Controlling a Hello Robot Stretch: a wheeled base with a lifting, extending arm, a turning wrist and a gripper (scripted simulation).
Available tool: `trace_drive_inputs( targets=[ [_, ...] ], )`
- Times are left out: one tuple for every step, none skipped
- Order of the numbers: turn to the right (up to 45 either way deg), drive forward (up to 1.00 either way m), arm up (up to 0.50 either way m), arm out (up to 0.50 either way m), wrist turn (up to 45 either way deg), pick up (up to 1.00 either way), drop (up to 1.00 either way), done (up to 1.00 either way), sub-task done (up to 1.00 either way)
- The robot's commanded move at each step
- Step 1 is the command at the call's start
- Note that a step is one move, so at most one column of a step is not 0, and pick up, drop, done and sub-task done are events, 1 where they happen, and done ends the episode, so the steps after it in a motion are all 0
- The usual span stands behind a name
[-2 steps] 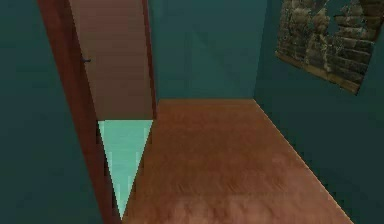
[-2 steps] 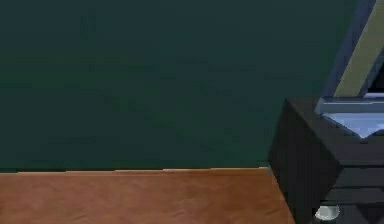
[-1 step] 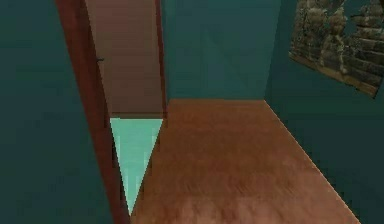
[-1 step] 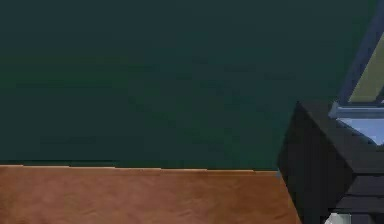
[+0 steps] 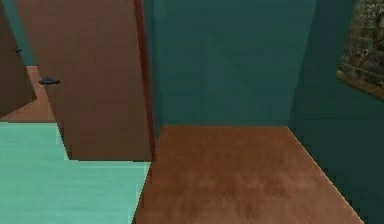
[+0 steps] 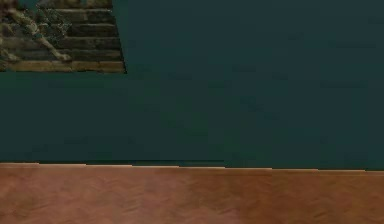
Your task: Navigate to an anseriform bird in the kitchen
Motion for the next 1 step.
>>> trace_drive_inputs(
  targets=[
    [-3.0, 0.0, 0.0, 0.0, 0.0, 0.0, 0.0, 0.0, 0.0]
  ],
)
